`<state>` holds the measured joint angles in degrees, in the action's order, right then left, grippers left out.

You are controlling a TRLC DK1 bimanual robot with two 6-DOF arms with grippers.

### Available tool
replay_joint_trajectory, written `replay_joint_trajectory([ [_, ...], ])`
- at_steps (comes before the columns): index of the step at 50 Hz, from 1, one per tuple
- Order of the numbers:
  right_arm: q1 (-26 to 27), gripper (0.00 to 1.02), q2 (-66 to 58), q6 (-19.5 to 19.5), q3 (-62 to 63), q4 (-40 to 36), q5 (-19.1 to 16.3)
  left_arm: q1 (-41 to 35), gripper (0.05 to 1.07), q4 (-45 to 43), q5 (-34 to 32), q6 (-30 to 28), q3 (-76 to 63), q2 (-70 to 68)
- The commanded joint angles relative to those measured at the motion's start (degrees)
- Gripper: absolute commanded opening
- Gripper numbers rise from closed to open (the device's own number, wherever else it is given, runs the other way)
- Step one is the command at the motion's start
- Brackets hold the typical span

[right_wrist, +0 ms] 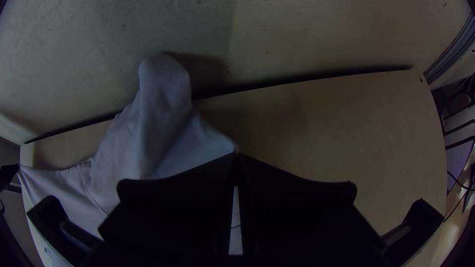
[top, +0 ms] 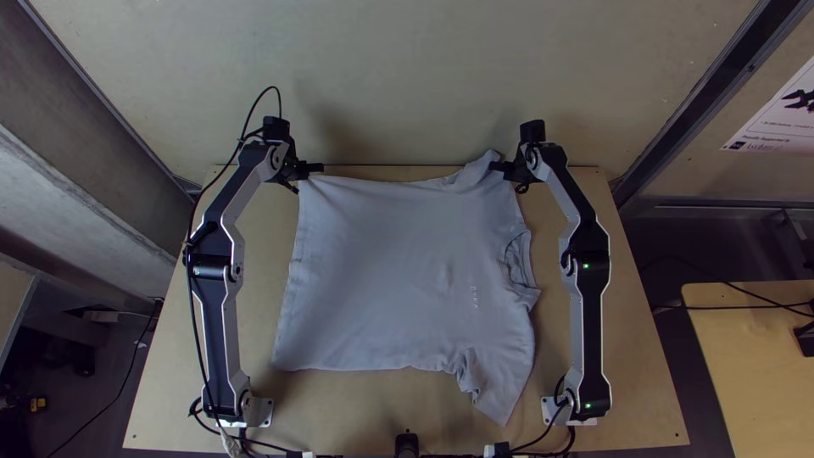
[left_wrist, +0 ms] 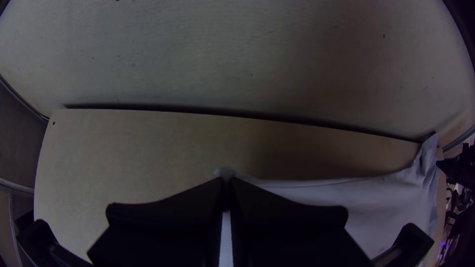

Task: Fold the t-shirt

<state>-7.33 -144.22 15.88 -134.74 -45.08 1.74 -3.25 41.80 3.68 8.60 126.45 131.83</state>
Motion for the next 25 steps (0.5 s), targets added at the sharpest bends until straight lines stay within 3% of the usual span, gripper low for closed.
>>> replay_joint_trajectory([
  [1, -0.23, 0.02, 2.1, 1.0, -1.58, -0.45, 0.9, 1.4, 0.08, -0.23, 0.45, 1.42, 1.52, 1.15],
  [25, 0.21, 0.02, 9.66, -1.9, 3.6, -10.29, 0.9, 3.16, 0.08, 3.55, -2.8, -0.25, -8.06, -8.61],
])
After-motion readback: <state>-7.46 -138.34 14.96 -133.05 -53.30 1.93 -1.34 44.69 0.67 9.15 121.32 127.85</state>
